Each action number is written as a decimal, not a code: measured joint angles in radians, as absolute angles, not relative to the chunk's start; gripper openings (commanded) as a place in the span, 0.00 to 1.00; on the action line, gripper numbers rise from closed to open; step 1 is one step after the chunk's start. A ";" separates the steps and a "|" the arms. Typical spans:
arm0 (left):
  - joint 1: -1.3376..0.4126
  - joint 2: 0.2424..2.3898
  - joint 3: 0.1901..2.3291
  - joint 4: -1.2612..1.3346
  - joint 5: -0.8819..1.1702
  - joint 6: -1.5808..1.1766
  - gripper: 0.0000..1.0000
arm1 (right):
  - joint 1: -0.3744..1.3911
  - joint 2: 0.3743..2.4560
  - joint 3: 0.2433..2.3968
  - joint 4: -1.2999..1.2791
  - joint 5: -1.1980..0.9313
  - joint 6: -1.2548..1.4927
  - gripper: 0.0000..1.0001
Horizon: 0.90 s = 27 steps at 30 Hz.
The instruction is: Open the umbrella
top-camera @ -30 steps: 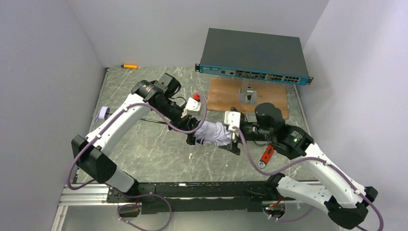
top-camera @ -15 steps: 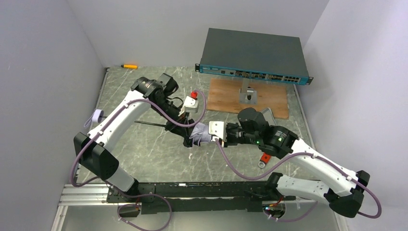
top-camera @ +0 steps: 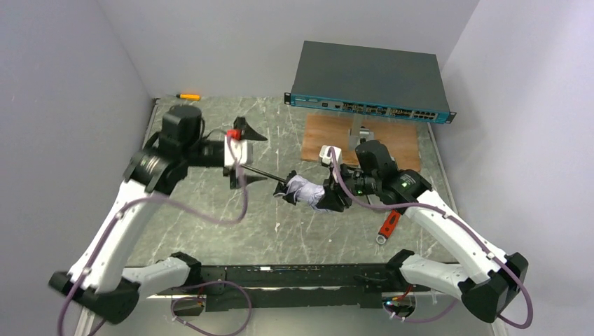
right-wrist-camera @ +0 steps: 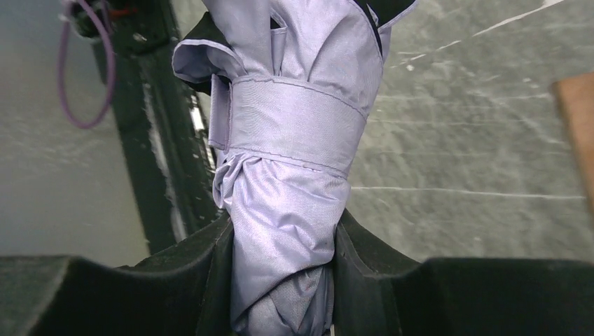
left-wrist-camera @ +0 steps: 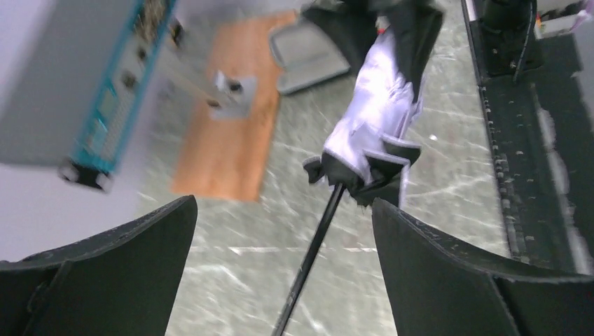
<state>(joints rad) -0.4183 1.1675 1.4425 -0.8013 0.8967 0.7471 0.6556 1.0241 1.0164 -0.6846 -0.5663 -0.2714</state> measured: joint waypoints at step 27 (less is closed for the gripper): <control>-1.077 1.126 1.234 -0.756 0.325 1.012 0.45 | 0.606 1.105 1.007 -0.602 -0.848 -0.033 0.00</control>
<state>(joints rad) -1.0767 1.1255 1.2335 -0.7559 0.3248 1.0119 0.6056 1.1046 1.0069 -0.6018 -0.8478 -0.0334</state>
